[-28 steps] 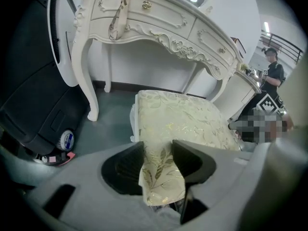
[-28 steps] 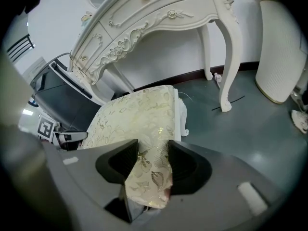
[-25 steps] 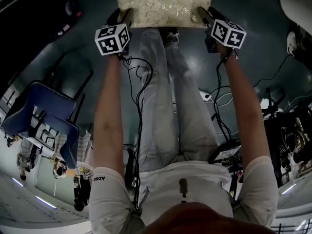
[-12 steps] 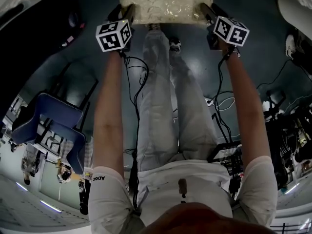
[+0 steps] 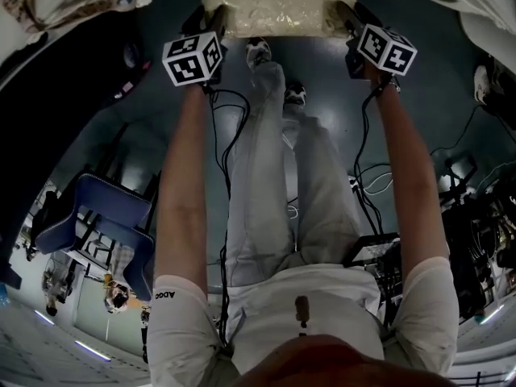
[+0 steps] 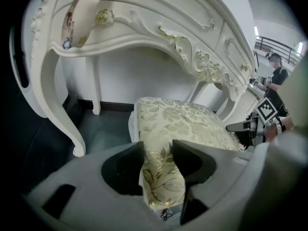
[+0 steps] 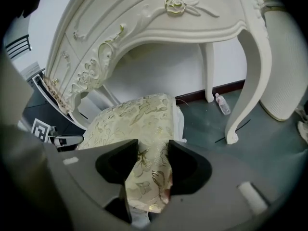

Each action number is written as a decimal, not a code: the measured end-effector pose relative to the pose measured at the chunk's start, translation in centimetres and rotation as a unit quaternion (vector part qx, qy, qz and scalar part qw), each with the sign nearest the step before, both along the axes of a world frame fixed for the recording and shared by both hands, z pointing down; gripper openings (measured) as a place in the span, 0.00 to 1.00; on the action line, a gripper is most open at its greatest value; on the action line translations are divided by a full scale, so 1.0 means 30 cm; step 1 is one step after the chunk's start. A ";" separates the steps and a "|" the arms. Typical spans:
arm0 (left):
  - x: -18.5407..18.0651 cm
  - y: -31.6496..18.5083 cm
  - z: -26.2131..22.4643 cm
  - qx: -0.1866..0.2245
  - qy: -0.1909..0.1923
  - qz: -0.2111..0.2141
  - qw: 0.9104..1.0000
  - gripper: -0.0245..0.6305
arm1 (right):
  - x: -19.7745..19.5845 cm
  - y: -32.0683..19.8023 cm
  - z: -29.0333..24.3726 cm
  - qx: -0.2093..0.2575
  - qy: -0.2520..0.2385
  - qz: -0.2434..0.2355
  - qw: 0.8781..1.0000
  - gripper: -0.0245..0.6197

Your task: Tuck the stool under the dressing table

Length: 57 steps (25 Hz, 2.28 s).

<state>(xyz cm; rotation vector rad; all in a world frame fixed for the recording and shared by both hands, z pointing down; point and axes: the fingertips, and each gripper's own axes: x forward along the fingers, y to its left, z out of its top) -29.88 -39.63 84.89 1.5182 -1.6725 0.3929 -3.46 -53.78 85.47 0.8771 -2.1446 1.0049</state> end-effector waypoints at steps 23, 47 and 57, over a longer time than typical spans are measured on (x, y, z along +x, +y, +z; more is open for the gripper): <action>-0.178 -0.383 -0.028 0.087 -0.039 -0.022 0.995 0.33 | -0.169 -0.383 -0.015 0.087 -0.044 0.016 0.995 0.37; -0.092 -0.272 -0.159 0.121 -0.076 -0.008 0.990 0.23 | -0.090 -0.243 -0.075 0.107 -0.030 0.004 0.994 0.35; 0.071 -0.024 -0.303 0.093 -0.065 -0.008 0.994 0.05 | 0.083 -0.022 -0.236 0.102 -0.010 -0.002 0.995 0.05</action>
